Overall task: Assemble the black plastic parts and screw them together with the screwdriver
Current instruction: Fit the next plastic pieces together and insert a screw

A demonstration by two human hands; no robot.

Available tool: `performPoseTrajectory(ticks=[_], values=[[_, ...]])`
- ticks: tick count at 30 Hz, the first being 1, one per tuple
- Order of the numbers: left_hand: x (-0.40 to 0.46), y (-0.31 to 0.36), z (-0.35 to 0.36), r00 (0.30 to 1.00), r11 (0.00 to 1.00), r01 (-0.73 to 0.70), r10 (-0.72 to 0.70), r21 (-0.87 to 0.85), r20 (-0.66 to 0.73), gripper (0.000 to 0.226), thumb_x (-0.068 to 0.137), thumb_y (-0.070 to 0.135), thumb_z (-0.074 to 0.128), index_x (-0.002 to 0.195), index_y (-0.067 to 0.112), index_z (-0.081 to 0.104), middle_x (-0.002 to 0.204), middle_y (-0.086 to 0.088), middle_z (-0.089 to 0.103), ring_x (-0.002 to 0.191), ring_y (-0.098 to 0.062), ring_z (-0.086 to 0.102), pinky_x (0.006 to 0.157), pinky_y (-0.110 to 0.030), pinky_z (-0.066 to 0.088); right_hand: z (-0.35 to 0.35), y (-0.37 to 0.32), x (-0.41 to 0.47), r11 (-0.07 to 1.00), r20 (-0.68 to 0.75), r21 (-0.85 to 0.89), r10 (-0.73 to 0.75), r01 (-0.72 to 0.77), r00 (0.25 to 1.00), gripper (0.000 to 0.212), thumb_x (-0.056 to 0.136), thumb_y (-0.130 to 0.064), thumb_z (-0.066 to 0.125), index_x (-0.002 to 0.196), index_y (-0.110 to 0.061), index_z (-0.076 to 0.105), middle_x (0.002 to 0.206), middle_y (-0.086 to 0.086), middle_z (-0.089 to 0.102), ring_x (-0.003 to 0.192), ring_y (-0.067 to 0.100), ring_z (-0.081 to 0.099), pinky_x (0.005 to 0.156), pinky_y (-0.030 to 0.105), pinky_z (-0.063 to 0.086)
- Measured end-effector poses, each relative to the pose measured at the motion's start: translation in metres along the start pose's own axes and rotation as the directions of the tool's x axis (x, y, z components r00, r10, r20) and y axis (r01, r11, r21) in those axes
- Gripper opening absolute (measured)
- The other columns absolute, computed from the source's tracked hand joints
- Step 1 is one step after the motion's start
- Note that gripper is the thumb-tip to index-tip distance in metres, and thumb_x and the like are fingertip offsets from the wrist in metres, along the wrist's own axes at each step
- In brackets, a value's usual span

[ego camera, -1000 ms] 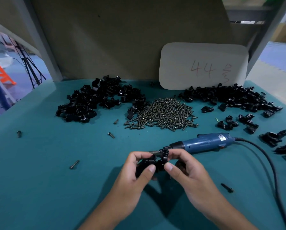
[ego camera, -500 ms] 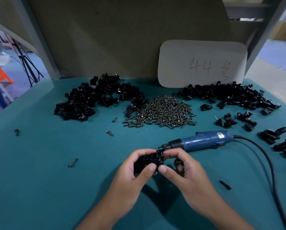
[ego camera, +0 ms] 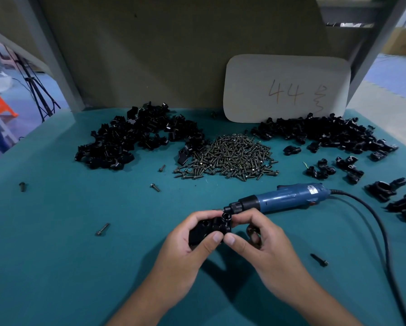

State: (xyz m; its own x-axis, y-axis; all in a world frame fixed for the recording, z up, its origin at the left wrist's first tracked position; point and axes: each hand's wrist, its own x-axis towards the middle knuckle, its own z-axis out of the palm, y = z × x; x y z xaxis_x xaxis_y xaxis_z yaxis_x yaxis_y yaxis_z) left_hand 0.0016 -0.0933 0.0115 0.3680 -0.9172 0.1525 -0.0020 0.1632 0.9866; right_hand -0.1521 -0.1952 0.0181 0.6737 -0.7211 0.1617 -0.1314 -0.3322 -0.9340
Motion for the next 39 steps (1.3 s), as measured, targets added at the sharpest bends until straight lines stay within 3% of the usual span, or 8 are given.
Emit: performPoseTrajectory(ticks=[3,15,24,28,32,34,36,39], values=[[0.0007,-0.0008,-0.0006,1.000,1.000,-0.009,0.009,0.006,-0.003,0.025,0.092,0.029,0.069,0.116,0.034,0.069,0.120,0.003,0.073,0.116,-0.013,0.067,0.094,-0.017,0.049,-0.0005,-0.0008,-0.0007,1.000,0.019,0.013,0.007,-0.007,1.000,0.026,0.083,-0.051,0.075,0.105,-0.041,0.066,0.097,-0.019,0.070,0.066,0.003,0.038,0.061,0.019,0.034],[0.0008,-0.0023,-0.0022,1.000,1.000,-0.005,0.005,-0.009,-0.014,0.029,0.086,0.044,0.072,0.114,0.037,0.070,0.116,0.006,0.074,0.109,-0.009,0.069,0.090,-0.015,0.049,-0.0019,-0.0010,0.0002,1.000,0.045,0.026,0.015,-0.016,0.999,0.024,0.081,-0.051,0.074,0.102,-0.045,0.065,0.100,-0.018,0.071,0.064,0.001,0.040,0.062,0.018,0.034],[0.0004,-0.0014,-0.0016,1.000,1.000,0.009,-0.009,0.009,-0.016,0.029,0.085,0.043,0.072,0.113,0.038,0.070,0.117,0.006,0.074,0.110,-0.010,0.069,0.090,-0.016,0.049,-0.0017,-0.0007,0.0000,0.999,0.062,0.027,0.022,-0.024,0.998,0.026,0.081,-0.056,0.074,0.102,-0.043,0.065,0.103,-0.015,0.071,0.069,0.005,0.041,0.065,0.027,0.037],[-0.0007,-0.0016,-0.0004,0.999,0.999,-0.001,0.003,0.037,-0.042,0.027,0.083,0.041,0.071,0.110,0.038,0.070,0.114,0.008,0.074,0.106,-0.008,0.069,0.088,-0.014,0.049,-0.0018,-0.0008,0.0005,1.000,0.074,0.011,0.017,-0.018,0.997,0.023,0.084,-0.053,0.074,0.102,-0.043,0.065,0.103,-0.016,0.071,0.068,0.009,0.041,0.063,0.024,0.037],[-0.0014,-0.0016,0.0009,0.998,0.998,-0.005,0.009,0.063,-0.065,0.027,0.082,0.042,0.069,0.108,0.038,0.070,0.109,0.009,0.075,0.102,-0.006,0.070,0.086,-0.013,0.049,-0.0010,0.0018,0.0005,0.999,0.074,-0.032,0.011,-0.008,0.997,0.036,0.078,-0.064,0.069,0.108,-0.044,0.064,0.106,-0.016,0.069,0.067,0.009,0.041,0.062,0.022,0.038],[-0.0014,-0.0024,0.0015,0.997,0.999,-0.008,0.012,0.049,-0.082,0.029,0.080,0.041,0.069,0.107,0.030,0.071,0.104,0.009,0.076,0.097,-0.004,0.070,0.083,-0.012,0.050,-0.0003,0.0034,0.0007,0.999,0.071,0.026,0.038,-0.040,0.997,0.034,0.078,-0.058,0.068,0.110,-0.048,0.062,0.108,-0.014,0.068,0.070,0.007,0.045,0.065,0.019,0.040],[-0.0012,-0.0030,0.0013,0.993,0.999,-0.009,0.014,0.043,-0.116,0.032,0.077,0.042,0.069,0.103,0.023,0.071,0.096,0.010,0.076,0.087,-0.002,0.069,0.077,-0.011,0.049,-0.0013,0.0033,0.0036,0.966,0.068,0.231,0.103,-0.116,0.992,0.025,0.082,-0.038,0.059,0.105,-0.047,0.063,0.111,-0.010,0.069,0.073,0.006,0.047,0.069,0.017,0.041],[-0.0008,-0.0027,0.0003,0.990,0.999,0.007,0.001,0.053,-0.142,0.032,0.075,0.046,0.068,0.102,0.030,0.072,0.090,0.011,0.075,0.079,0.000,0.066,0.072,-0.010,0.048,-0.0053,0.0043,0.0085,0.890,0.063,0.431,0.137,-0.151,0.989,0.042,0.079,-0.008,0.040,0.095,-0.035,0.068,0.110,0.001,0.072,0.073,0.012,0.044,0.068,0.026,0.041]])
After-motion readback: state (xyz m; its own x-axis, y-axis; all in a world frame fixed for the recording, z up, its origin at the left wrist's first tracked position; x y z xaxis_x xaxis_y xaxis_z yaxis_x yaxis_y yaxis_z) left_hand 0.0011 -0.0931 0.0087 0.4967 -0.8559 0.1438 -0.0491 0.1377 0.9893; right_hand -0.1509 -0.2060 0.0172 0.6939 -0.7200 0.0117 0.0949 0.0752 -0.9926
